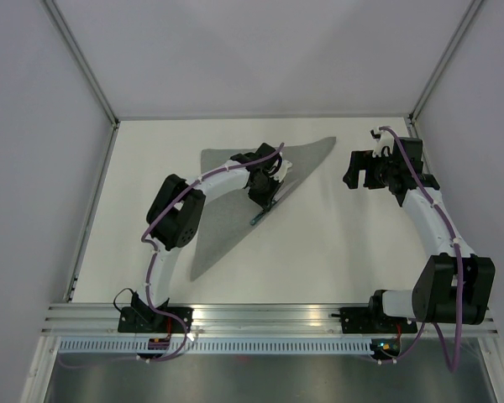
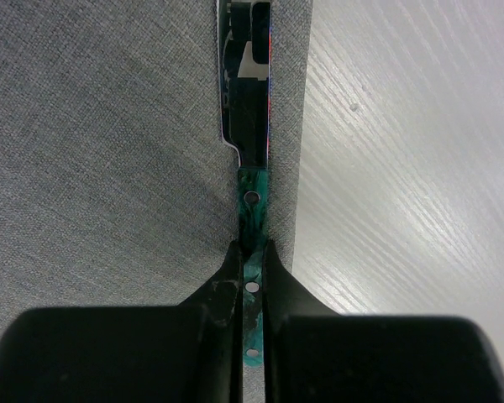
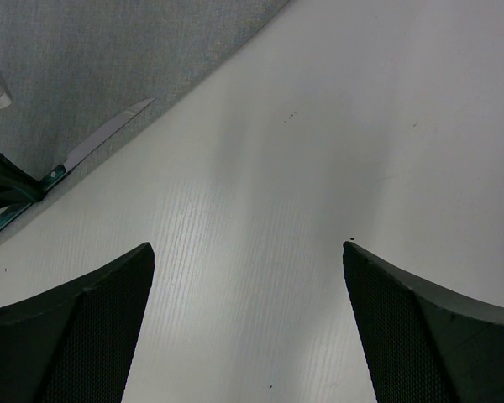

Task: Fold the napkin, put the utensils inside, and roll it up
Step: Place the utensil onto the napkin

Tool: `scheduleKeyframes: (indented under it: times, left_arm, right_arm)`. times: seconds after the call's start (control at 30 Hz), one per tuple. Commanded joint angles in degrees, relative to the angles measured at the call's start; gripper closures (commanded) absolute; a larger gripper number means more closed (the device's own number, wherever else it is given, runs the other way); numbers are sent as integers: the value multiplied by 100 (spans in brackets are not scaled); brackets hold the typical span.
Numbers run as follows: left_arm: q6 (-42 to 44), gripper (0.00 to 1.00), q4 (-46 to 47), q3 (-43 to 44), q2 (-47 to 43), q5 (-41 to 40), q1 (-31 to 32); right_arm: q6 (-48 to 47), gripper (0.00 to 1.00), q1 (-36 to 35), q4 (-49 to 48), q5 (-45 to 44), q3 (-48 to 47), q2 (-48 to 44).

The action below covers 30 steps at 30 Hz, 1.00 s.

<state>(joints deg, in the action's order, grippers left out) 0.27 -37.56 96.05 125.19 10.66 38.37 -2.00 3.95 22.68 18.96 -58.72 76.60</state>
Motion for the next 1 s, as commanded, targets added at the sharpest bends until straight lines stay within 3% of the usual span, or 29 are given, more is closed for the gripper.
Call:
scheduleKeyframes:
  times: [0.0,0.47,0.57,0.77,0.97]
  left_arm:
    - [-291,98,82,-95,-337,16,21]
    - [-256,96,82,-262,-372,-2,22]
    - [-247,90,91,-289,-416,-20,22]
    - [-238,67,91,-227,-486,-63,30]
    - [-203,58,73,-96,-565,-81,30]
  right_arm:
    - [-55,2,-17,-141,-129,-8,-84]
    - [-46,2,-17,-141,-129,-8,-75]
    - [-55,2,-17,-149,-129,-8,-75]
    - [-46,2,-25,-141,-121,-8,-84]
    - [-46,2,-25,-149,-121,-8,-101]
